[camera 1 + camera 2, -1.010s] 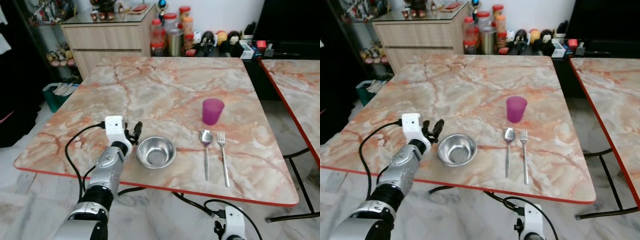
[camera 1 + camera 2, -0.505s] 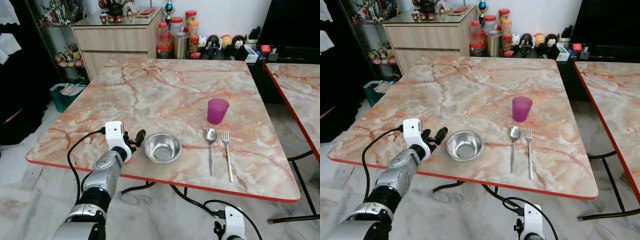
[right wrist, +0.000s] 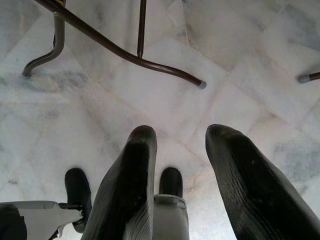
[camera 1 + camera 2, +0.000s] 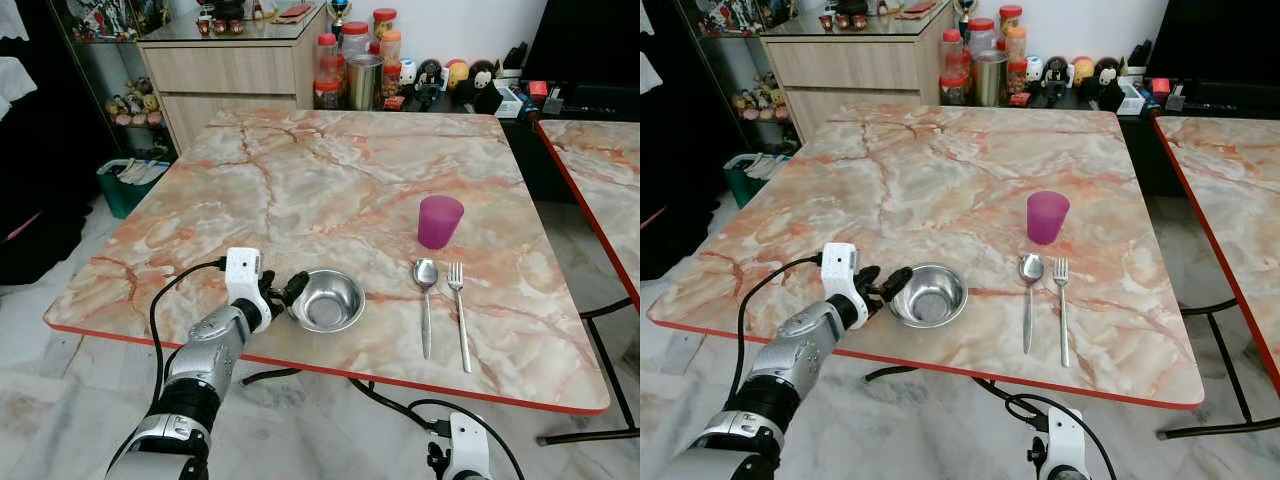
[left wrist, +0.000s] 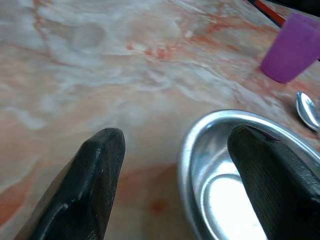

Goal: Setting the table

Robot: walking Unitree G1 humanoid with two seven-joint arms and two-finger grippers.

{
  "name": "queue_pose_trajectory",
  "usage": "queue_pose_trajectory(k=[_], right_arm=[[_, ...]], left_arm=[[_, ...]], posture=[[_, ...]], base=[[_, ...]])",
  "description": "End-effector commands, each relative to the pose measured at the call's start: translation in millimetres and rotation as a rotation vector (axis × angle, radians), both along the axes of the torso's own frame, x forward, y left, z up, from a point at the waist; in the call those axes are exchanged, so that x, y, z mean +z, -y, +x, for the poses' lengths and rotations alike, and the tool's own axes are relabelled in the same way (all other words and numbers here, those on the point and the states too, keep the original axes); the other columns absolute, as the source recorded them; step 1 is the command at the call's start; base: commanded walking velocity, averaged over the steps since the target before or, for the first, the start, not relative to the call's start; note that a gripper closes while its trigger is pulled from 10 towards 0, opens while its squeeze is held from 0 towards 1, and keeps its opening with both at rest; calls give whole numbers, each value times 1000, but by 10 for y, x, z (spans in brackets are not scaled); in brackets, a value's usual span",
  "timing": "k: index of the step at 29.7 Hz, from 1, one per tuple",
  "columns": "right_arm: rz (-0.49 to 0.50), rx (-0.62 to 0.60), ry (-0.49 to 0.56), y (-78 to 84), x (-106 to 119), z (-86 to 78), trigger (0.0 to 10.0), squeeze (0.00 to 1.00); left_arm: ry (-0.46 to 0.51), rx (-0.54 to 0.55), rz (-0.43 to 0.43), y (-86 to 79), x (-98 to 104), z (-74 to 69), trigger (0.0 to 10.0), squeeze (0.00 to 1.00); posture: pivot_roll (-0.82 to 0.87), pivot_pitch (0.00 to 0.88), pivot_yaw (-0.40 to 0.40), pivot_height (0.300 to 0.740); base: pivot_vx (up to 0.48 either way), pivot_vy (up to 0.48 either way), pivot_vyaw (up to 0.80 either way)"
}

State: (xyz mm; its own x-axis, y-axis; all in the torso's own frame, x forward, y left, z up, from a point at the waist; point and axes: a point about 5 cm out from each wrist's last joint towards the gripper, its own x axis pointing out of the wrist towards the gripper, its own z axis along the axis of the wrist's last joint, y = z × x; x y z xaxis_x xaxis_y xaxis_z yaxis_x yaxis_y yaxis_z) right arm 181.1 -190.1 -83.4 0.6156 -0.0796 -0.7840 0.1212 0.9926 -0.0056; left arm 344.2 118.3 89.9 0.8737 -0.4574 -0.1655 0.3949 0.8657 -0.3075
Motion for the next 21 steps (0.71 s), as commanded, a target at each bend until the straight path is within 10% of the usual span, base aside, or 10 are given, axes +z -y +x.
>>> queue_pose_trajectory(k=[1,21], right_arm=[[12,-13,6,-16,4,13,10000,0],[16,-19,1,-24,-7,-8,10000,0]], left_arm=[[-5,-39,12,28,-10,-32,10000,0],[-64,-91,52,132,-113,-99,10000,0]], posture=[[36,0,55,740],[35,0,57,740]], base=[[0,0,0],[0,0,0]])
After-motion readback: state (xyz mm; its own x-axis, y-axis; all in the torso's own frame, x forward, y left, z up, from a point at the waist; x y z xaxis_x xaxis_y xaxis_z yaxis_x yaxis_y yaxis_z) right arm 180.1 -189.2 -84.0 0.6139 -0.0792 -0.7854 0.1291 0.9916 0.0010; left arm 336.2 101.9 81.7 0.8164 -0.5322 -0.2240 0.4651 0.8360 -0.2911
